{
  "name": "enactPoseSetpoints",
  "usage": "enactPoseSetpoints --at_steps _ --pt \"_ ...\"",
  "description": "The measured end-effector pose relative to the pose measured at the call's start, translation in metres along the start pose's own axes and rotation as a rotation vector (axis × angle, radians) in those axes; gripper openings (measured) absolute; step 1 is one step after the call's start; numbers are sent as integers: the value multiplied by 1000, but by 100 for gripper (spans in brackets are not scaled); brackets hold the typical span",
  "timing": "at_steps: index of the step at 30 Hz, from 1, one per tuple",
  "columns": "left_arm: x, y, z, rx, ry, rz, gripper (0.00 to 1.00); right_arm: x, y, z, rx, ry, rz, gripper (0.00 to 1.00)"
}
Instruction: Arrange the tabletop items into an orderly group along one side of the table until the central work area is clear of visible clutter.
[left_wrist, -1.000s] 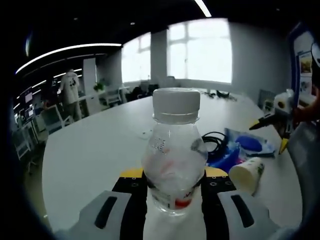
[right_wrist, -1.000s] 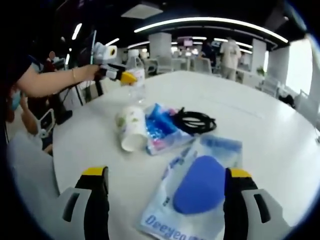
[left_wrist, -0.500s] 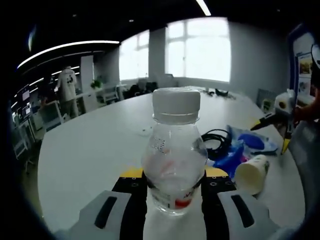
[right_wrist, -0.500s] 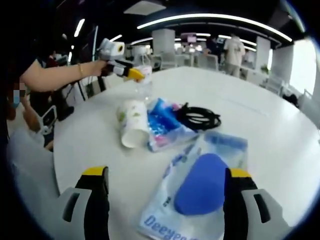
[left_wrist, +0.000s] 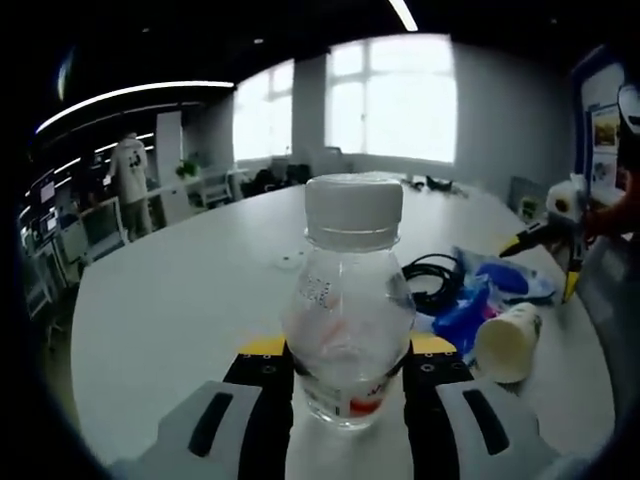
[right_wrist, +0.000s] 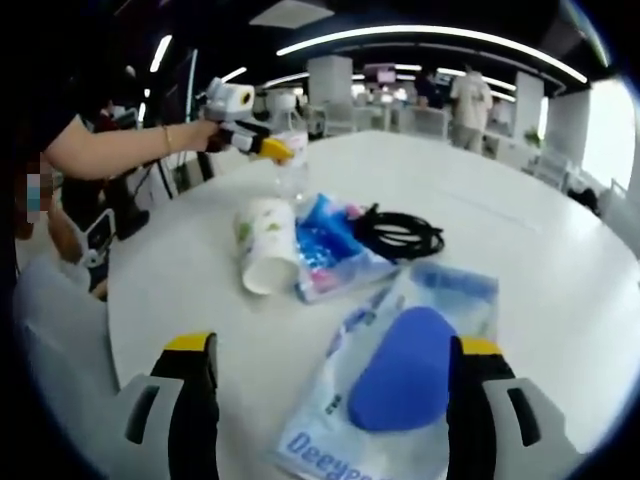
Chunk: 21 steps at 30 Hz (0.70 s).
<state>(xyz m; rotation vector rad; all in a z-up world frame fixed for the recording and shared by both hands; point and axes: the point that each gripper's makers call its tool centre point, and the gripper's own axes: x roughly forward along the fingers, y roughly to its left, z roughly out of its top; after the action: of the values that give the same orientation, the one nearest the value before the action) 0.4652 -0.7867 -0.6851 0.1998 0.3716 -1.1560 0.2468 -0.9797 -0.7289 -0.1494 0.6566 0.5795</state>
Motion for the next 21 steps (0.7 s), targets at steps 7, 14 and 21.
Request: enactPoseSetpoints --at_steps 7,14,21 --pt "1 1 0 5 -8 14 41 2 3 4 16 -14 6 93" --pt "2 1 2 1 -44 35 42 4 4 4 14 -13 10 93" --pt "2 7 12 -15 -109 104 59 4 4 12 12 -41 12 94"
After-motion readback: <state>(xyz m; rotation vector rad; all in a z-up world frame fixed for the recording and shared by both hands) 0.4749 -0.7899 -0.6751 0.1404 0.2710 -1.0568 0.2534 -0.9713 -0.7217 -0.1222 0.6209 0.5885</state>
